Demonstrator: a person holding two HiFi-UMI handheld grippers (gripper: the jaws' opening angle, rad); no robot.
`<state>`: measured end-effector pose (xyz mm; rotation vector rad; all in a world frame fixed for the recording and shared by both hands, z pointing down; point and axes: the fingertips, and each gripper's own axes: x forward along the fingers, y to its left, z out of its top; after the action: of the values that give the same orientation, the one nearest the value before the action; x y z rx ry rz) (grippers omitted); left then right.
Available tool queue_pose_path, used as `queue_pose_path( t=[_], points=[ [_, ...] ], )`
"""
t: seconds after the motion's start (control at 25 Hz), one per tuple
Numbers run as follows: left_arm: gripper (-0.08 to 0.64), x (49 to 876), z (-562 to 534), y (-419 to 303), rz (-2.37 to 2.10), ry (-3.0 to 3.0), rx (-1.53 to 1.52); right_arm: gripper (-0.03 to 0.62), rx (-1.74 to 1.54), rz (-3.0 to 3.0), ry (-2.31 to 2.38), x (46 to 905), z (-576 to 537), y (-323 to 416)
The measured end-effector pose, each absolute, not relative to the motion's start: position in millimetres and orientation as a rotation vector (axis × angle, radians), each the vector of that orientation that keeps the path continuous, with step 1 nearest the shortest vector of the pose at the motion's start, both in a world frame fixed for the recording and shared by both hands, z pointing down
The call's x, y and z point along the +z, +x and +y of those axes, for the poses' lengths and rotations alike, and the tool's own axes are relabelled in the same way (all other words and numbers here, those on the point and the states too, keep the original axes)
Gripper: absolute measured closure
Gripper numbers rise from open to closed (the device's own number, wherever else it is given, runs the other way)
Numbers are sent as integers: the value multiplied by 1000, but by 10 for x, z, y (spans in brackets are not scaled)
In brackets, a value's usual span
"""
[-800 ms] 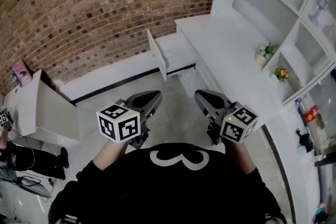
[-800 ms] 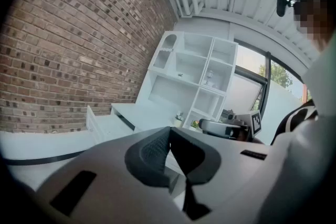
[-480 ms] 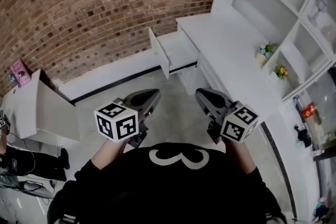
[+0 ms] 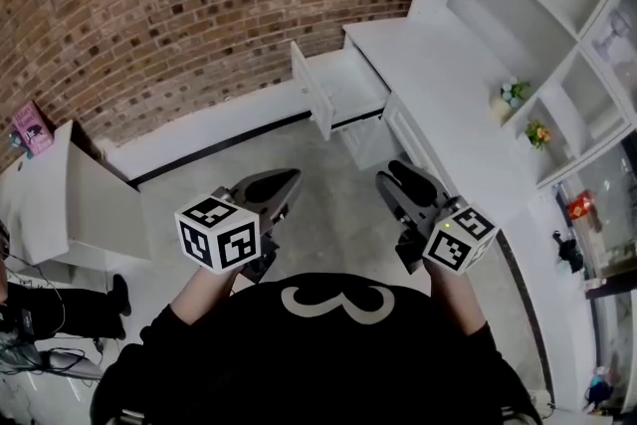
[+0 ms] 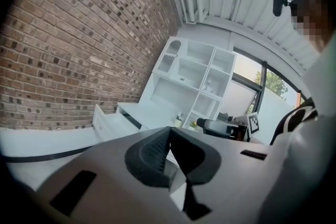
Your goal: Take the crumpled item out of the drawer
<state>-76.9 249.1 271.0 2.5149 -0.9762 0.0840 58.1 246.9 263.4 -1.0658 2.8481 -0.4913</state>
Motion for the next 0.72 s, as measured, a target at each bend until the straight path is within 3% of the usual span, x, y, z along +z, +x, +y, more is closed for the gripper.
queue_pose_path(
  t=[0.28, 0.72],
  points=[
    [561, 3011, 2577, -1163, -952, 2468, 90, 364, -509, 2842, -1160, 2862, 2534, 287],
    [561, 3186, 2664, -1443, -958, 2450, 79, 321, -455, 2861, -1176, 3020, 2726, 75]
  ],
)
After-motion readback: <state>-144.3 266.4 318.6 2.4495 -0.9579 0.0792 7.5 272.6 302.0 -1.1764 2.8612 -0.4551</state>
